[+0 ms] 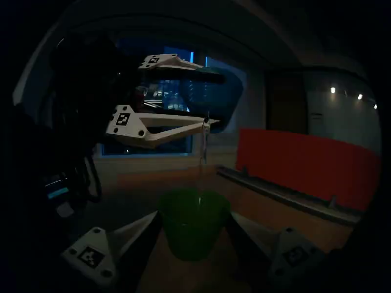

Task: Pour water

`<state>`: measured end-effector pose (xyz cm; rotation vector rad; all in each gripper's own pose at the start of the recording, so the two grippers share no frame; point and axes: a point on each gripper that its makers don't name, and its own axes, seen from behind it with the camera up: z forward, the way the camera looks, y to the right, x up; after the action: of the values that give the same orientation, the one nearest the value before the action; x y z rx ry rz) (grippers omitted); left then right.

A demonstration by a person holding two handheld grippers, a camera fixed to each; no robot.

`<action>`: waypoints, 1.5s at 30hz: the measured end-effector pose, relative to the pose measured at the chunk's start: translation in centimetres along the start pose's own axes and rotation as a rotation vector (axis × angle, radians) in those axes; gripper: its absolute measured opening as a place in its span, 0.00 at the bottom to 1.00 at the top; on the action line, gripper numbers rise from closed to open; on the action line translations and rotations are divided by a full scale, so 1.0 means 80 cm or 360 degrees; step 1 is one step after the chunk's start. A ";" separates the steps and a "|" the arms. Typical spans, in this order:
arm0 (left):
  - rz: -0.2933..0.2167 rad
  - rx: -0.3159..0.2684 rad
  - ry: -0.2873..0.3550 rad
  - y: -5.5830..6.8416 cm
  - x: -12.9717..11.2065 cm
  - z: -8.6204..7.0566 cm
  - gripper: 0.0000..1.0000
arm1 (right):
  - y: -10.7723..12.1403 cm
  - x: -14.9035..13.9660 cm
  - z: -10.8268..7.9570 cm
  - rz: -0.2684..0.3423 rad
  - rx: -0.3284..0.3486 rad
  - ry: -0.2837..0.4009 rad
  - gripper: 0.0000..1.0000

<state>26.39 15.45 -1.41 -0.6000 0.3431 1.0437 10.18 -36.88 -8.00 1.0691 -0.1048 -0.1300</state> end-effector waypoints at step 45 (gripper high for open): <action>0.0331 0.0065 0.0018 -0.009 0.013 -0.011 0.85 | -0.002 0.004 -0.002 -0.0017 -0.0019 0.0021 1.00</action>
<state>27.55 15.42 -2.42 -0.5415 0.4426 1.2300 10.50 -36.87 -8.22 1.0584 -0.0862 -0.1332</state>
